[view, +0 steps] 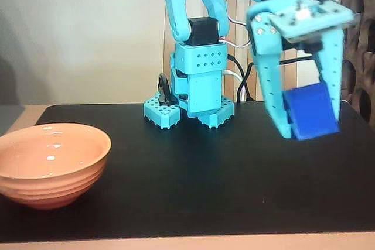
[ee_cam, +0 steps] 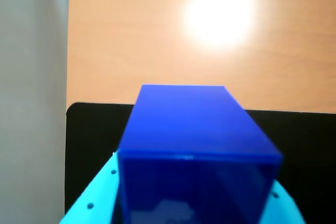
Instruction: Place the blue cube in the orange bowl.
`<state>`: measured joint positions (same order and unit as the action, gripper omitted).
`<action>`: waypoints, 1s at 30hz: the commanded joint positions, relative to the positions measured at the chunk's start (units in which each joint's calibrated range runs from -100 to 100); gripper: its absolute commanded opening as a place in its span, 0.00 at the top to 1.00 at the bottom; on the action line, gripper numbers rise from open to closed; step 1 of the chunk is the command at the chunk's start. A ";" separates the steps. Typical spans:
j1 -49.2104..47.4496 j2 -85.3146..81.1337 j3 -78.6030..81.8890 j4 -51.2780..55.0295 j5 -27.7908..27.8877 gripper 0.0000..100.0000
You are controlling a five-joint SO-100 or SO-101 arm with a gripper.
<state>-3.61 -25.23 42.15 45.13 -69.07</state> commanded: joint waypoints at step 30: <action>36.31 -14.95 -4.49 -1.06 9.38 0.85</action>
<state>27.33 -35.77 42.24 45.13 -60.92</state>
